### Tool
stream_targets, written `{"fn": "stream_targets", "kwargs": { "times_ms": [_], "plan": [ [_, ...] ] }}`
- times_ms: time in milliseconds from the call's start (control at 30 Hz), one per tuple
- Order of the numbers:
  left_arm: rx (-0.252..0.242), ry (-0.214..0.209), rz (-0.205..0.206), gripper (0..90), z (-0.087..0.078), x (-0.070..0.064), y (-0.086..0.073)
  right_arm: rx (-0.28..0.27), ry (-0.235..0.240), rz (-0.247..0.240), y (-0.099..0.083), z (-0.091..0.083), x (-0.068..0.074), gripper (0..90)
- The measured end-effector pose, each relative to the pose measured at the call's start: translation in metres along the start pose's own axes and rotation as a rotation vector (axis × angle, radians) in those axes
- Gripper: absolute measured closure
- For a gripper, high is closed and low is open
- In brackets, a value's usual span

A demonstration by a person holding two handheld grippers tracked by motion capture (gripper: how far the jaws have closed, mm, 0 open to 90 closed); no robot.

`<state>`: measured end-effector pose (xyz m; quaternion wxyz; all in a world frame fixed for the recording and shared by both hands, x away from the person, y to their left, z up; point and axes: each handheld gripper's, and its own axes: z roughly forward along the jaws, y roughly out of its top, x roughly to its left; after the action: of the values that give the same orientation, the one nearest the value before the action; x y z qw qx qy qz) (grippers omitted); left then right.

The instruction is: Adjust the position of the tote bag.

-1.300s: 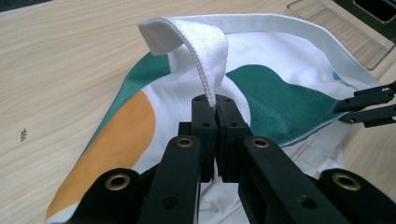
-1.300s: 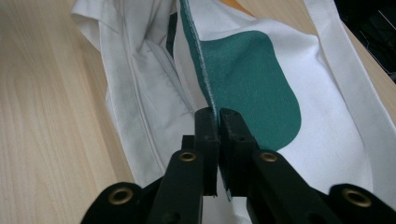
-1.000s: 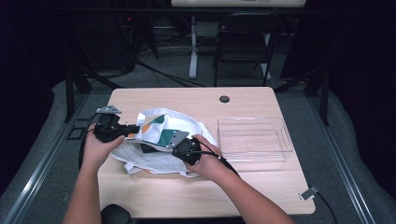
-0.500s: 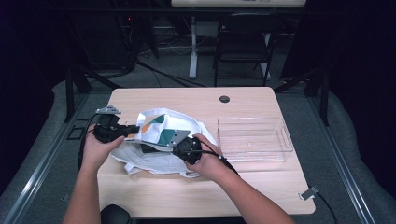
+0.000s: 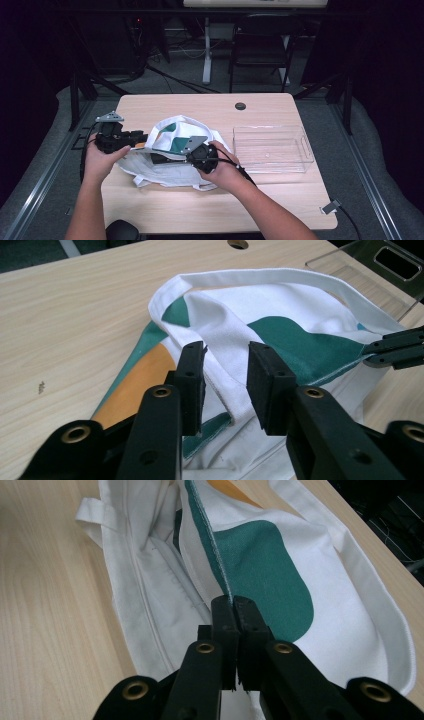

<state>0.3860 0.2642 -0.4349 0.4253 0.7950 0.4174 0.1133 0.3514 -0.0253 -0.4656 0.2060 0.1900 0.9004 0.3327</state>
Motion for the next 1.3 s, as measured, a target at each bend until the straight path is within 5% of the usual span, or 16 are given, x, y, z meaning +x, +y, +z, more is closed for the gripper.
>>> {"fn": "stream_targets", "kwargs": {
  "times_ms": [300, 600, 1300],
  "plan": [
    [-0.055, 0.059, 0.012, 60.4, -0.019, 0.006, -0.007, -0.018, -0.012, 0.015, 0.009, -0.006, -0.007, 88.8],
    [-0.057, 0.078, -0.005, 58.1, -0.027, 0.013, -0.016, -0.027, -0.022, 0.036, 0.019, -0.007, -0.017, 88.8],
    [0.036, 0.143, 0.05, 54.3, 0.001, 0.015, -0.028, -0.049, -0.059, 0.062, 0.036, -0.008, -0.038, 88.8]
  ]
}}
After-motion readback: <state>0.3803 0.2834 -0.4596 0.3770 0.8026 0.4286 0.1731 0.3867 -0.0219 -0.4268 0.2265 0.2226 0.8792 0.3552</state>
